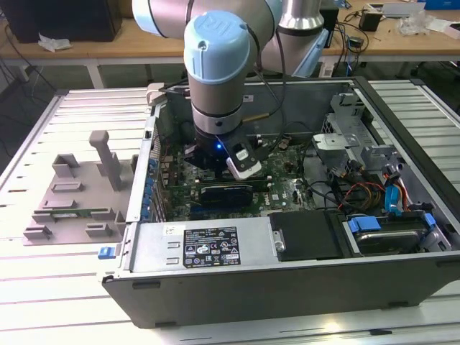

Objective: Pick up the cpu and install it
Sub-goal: 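Install the second cpu locking lever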

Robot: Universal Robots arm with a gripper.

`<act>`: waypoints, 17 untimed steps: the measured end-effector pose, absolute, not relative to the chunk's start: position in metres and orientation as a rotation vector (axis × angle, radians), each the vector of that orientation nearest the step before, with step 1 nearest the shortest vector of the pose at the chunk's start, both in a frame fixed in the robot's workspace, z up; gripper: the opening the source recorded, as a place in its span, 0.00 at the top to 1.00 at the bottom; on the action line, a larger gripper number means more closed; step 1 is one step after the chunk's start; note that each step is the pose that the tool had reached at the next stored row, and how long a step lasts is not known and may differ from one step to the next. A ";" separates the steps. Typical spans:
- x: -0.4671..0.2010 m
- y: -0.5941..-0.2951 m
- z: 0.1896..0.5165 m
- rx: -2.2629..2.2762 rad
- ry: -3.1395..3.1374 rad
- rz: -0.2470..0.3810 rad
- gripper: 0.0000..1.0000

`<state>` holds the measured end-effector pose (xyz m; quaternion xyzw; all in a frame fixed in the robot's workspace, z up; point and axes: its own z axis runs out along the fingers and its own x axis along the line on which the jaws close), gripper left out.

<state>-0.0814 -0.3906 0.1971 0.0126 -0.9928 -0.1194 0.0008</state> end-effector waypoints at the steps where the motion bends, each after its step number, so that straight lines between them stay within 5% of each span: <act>1: -0.081 -0.390 0.197 0.039 -3.117 -0.377 0.89; 17: -0.068 -0.382 0.228 0.001 -3.129 -0.287 0.89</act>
